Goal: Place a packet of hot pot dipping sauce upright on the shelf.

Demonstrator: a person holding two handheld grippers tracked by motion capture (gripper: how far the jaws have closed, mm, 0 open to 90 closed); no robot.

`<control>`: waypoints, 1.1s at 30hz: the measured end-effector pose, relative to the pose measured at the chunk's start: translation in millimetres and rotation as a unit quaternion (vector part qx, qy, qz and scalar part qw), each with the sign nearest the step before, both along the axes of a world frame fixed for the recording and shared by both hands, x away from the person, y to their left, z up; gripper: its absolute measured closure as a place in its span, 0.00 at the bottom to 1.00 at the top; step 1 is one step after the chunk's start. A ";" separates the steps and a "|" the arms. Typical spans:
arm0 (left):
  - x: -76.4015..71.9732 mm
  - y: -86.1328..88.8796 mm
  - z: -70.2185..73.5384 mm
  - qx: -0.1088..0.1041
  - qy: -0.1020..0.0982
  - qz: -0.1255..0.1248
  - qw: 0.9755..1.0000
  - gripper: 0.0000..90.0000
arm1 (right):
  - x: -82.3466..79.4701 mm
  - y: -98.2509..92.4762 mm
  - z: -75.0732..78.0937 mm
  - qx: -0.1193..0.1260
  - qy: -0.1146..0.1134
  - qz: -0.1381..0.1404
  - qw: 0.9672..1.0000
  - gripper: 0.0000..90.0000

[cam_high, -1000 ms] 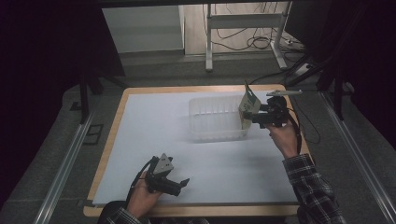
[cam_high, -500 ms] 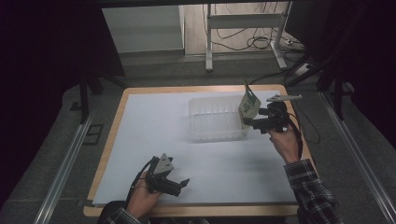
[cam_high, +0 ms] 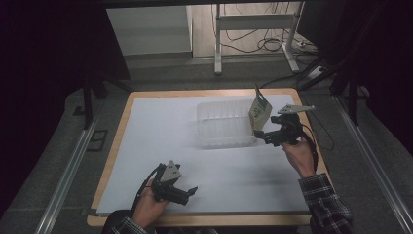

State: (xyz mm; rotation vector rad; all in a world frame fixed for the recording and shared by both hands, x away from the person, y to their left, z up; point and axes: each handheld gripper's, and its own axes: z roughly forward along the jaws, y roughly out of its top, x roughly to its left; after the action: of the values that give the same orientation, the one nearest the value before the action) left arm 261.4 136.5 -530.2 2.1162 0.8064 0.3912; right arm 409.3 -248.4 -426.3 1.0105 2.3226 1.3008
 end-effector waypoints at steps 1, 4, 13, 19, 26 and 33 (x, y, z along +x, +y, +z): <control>0.0 0.0 0.1 0.000 0.000 0.000 1.000 0.01 | -0.7 -0.5 -0.1 0.000 -0.001 -0.001 1.000 0.04; 0.0 0.3 0.1 0.000 0.000 0.000 1.000 0.01 | -2.9 -3.1 -1.0 0.003 -0.001 -0.001 1.000 0.03; -0.5 1.2 0.4 -0.002 -0.001 0.001 1.000 0.01 | -11.8 -7.1 -4.9 -0.010 0.003 0.008 1.000 0.02; -0.9 2.2 0.3 -0.004 -0.001 0.003 1.000 0.01 | -15.8 -10.2 -9.4 -0.025 -0.002 0.005 1.000 0.03; -1.0 2.8 0.8 -0.005 -0.001 0.004 1.000 0.01 | -20.1 -15.6 -16.8 -0.037 0.001 -0.009 0.999 0.03; -1.7 3.6 1.6 -0.007 -0.005 0.007 1.000 0.01 | -26.8 -18.1 -20.7 -0.044 0.007 -0.007 0.999 0.02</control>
State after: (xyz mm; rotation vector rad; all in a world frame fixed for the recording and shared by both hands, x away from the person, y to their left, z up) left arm 259.7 140.1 -528.5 2.0953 0.8167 0.4023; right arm 382.5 -266.5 -447.0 1.0094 2.3562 1.1800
